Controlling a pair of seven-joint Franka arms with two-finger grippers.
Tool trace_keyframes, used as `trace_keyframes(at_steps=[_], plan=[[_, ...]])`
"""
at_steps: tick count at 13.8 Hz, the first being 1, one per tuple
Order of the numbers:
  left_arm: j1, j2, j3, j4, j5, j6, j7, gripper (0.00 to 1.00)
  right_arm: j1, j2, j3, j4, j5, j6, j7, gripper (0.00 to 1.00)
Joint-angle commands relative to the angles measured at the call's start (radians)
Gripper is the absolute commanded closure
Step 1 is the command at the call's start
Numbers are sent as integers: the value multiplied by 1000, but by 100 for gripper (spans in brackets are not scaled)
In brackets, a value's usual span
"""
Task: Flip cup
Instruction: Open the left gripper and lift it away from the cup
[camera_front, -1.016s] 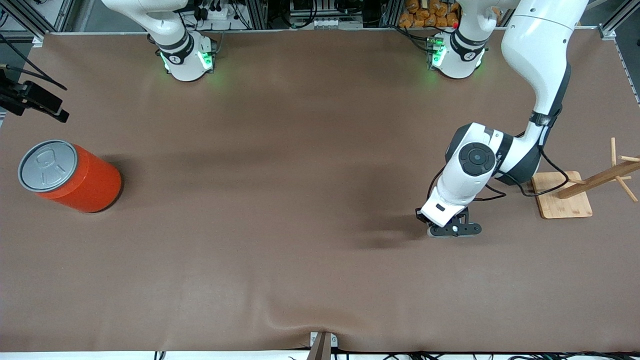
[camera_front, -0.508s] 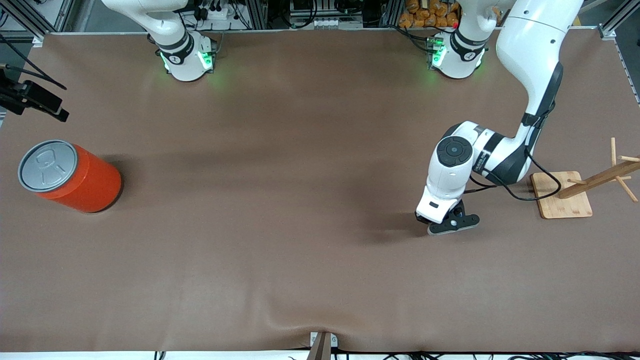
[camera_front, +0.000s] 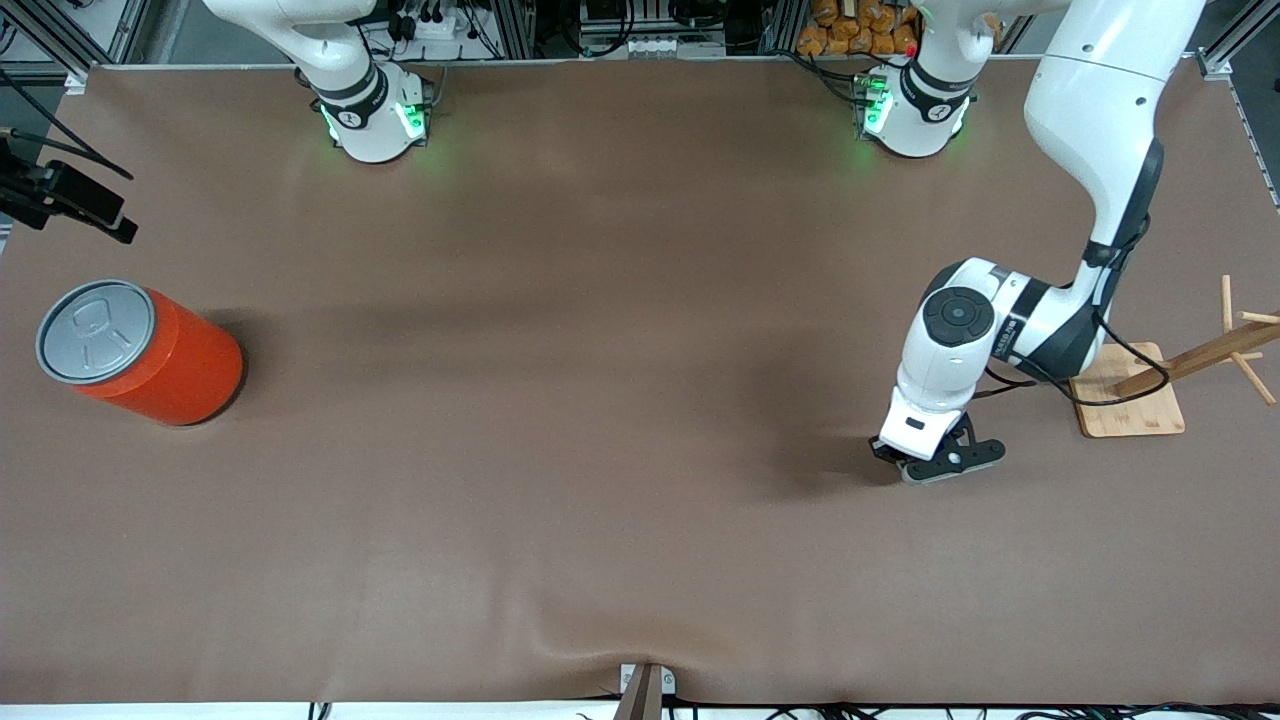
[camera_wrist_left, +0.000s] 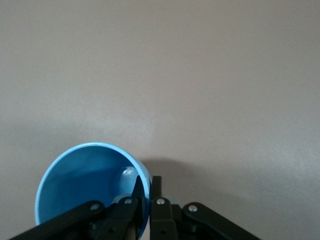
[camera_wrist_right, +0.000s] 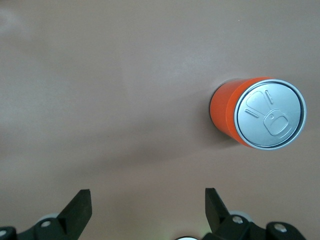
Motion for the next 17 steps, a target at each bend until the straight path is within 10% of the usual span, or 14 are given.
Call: trace_keyframes(at_steps=[1, 2, 4, 17], plan=[[26, -3, -5, -28, 36, 58, -18, 100, -2, 12, -3, 23, 3, -31, 14, 0], [29, -3, -5, -25, 36, 57, -12, 91, -2, 12, -3, 23, 3, -32, 14, 0], [37, -11, -5, 6, 17, 47, -14, 0, -2, 12, -3, 25, 3, -32, 12, 0], [77, -193, -68, 247, -389, -400, 406, 0, -2, 12, -3, 25, 3, -34, 14, 0]])
